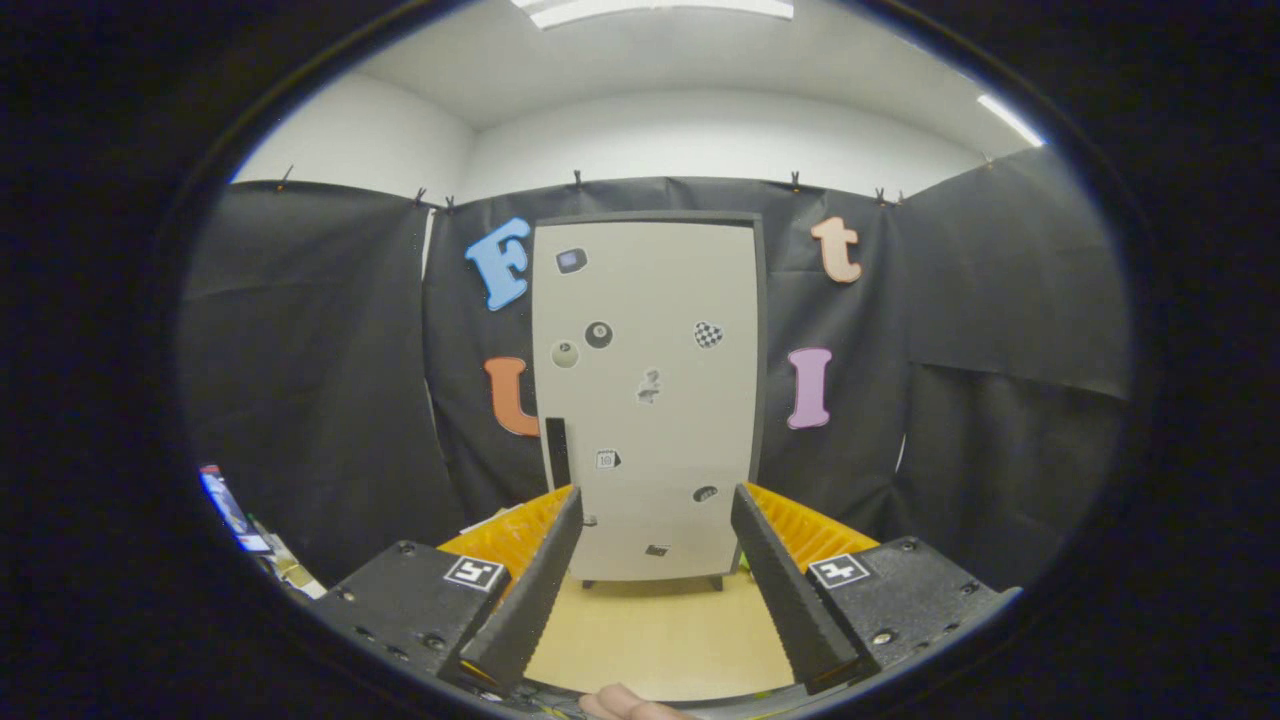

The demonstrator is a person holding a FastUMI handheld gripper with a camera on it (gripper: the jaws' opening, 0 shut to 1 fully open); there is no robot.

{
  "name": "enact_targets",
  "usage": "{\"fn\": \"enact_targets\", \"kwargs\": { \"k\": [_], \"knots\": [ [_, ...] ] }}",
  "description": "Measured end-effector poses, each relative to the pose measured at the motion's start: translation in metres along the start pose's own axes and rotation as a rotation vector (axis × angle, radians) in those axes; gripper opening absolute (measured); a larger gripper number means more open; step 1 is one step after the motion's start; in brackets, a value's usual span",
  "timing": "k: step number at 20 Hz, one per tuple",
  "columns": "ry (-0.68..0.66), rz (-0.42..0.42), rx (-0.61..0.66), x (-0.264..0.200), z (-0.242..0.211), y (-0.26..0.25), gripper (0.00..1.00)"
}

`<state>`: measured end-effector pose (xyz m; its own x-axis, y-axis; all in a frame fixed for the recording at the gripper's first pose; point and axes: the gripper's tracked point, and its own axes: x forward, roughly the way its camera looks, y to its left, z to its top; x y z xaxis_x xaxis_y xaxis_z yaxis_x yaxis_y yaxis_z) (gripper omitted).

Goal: Open the shoe cabinet door, grab the shoes and put them into the shoe cabinet, then close the shoe cabinet door.

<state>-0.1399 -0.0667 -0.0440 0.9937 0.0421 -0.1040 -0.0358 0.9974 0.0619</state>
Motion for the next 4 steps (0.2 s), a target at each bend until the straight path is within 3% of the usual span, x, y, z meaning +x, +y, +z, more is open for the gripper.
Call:
{"fn": "enact_targets", "kwargs": {
  "k": [4],
  "knots": [
    [-0.007, 0.01, 0.019, -0.033, -0.001, -0.016, 0.96]
  ]
}}
